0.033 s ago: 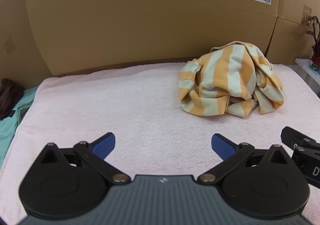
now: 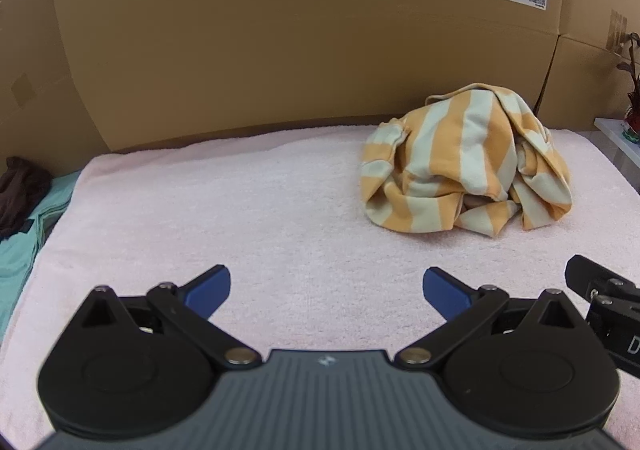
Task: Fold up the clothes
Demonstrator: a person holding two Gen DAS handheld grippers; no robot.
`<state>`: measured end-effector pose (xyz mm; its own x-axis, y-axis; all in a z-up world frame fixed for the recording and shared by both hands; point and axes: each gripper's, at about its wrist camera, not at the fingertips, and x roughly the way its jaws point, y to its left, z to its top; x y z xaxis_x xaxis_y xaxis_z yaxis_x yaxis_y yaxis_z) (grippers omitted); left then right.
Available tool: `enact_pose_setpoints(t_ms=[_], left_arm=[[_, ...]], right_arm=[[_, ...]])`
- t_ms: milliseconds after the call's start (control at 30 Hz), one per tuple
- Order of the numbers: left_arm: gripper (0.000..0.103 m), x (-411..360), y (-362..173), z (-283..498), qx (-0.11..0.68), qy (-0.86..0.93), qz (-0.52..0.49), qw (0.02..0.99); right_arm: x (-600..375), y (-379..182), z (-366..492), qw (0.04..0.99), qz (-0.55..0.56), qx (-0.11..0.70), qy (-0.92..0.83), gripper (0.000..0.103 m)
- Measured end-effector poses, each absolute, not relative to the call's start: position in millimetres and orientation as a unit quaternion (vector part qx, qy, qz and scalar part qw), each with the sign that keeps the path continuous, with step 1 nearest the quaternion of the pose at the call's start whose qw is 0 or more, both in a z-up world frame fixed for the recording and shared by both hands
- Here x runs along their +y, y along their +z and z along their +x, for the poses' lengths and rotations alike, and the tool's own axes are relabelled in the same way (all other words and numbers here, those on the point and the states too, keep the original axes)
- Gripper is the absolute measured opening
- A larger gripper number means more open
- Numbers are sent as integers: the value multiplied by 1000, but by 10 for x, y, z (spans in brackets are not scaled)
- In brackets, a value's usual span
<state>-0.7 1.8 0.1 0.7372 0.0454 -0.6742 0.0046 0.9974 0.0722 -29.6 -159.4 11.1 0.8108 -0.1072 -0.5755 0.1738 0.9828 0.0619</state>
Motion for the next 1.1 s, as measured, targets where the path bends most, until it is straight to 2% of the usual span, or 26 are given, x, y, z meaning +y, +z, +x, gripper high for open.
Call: enact_pose_setpoints(t_ms=[333,500,867,1100], left_arm=[[102,60,17,-10,341,-14,29,940],[101,124,-40,80,382,-44,-13,923],[100,215,25,91,398,-43,-46,915],[102,215,157,22,356,8,-23,934]], right_arm=[[-1606,95,-277,950,58,299,-74,101],[-1631,110,-281,951,65,293,-78,100],[-1608,156,-285,954,68,282,-76,100],[-1538,237,-322,959,52,267,-77,100]])
